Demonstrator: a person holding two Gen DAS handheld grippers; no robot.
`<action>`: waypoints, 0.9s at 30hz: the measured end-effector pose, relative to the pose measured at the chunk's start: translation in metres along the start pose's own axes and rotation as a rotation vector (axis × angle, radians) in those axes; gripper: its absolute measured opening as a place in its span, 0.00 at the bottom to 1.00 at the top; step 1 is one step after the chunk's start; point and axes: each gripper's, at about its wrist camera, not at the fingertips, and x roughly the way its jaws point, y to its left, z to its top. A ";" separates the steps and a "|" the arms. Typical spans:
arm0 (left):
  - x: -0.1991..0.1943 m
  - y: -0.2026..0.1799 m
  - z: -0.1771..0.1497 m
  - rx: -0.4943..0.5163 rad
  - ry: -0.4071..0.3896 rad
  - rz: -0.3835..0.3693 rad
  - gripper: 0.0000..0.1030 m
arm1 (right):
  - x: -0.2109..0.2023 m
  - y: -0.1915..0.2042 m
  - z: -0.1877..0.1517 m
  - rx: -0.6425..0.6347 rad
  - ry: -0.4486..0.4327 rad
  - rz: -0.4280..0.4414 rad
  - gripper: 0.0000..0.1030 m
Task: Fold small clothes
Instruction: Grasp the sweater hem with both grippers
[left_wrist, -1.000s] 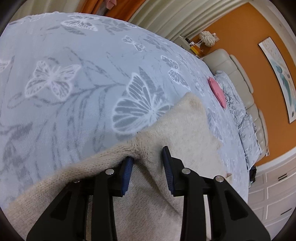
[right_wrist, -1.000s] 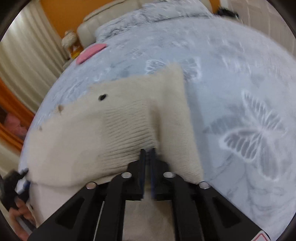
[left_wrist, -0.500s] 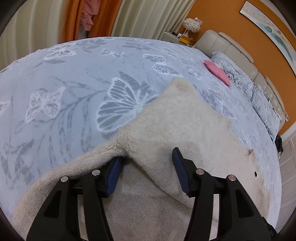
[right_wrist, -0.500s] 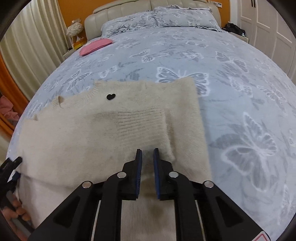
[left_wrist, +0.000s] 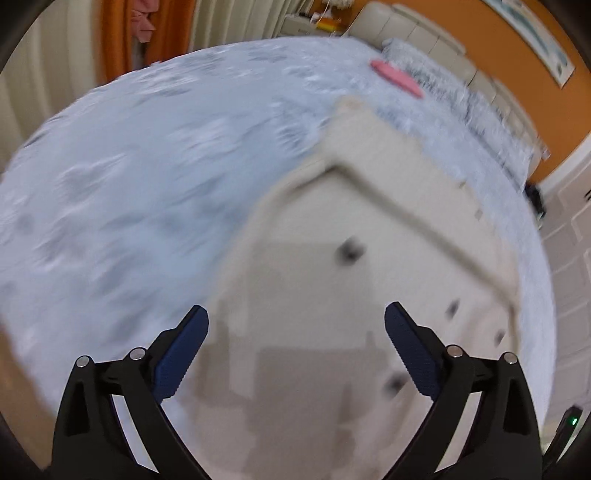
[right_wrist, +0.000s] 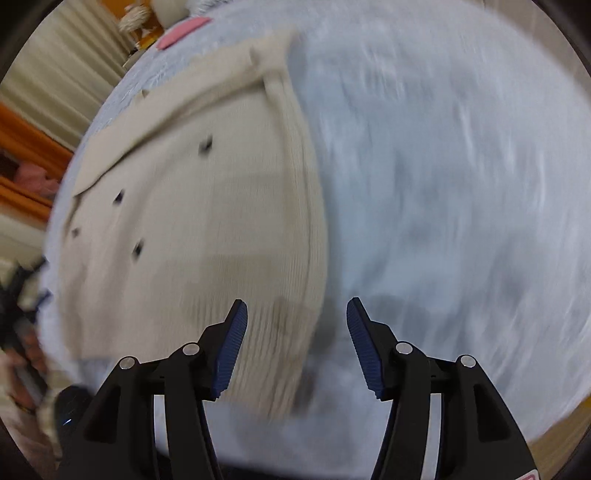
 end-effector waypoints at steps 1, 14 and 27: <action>-0.003 0.008 -0.007 -0.008 0.024 0.006 0.93 | 0.003 -0.003 -0.010 0.022 0.026 0.050 0.55; 0.026 0.021 -0.029 -0.039 0.323 -0.091 0.42 | 0.018 0.009 -0.024 0.113 0.081 0.138 0.10; -0.082 0.017 -0.038 0.083 0.180 -0.173 0.07 | -0.103 0.062 -0.070 -0.178 -0.229 -0.102 0.07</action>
